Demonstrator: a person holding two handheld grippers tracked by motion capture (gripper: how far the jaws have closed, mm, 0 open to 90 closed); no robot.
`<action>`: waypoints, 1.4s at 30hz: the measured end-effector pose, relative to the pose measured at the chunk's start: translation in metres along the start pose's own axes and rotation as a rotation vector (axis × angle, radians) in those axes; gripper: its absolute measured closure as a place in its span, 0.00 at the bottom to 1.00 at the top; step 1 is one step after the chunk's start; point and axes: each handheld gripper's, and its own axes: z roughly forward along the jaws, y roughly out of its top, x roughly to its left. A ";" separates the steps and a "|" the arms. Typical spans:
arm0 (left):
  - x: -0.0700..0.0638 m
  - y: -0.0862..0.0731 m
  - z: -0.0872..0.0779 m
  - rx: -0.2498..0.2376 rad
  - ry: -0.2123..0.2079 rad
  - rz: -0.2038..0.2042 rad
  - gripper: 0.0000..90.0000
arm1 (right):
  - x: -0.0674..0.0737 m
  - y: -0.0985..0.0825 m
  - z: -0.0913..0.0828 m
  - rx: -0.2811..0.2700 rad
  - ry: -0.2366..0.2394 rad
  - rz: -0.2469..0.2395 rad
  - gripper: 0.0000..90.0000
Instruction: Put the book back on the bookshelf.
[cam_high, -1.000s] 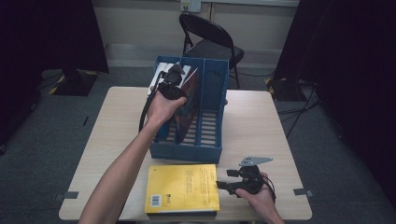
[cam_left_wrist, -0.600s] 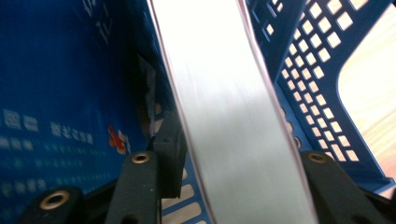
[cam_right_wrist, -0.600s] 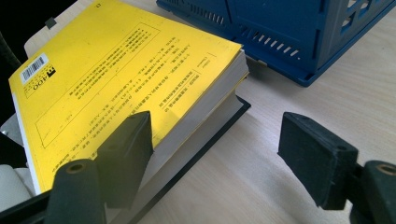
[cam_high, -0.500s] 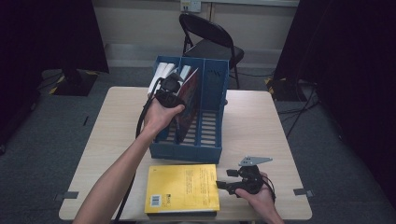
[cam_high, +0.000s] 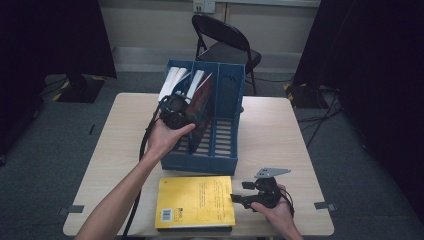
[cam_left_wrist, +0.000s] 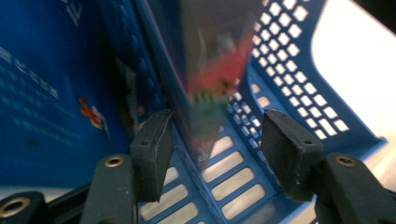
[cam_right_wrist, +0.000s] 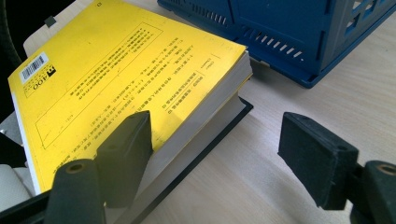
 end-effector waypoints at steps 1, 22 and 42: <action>0.000 -0.006 -0.002 -0.002 -0.005 0.025 0.54 | 0.000 0.000 0.000 0.001 0.000 -0.002 0.28; -0.005 -0.094 -0.018 -0.082 -0.160 0.034 0.58 | 0.014 0.005 0.007 -0.001 0.027 -0.038 0.48; -0.018 -0.163 0.003 0.009 -0.224 0.118 0.48 | 0.025 0.012 0.011 0.013 -0.029 -0.057 0.57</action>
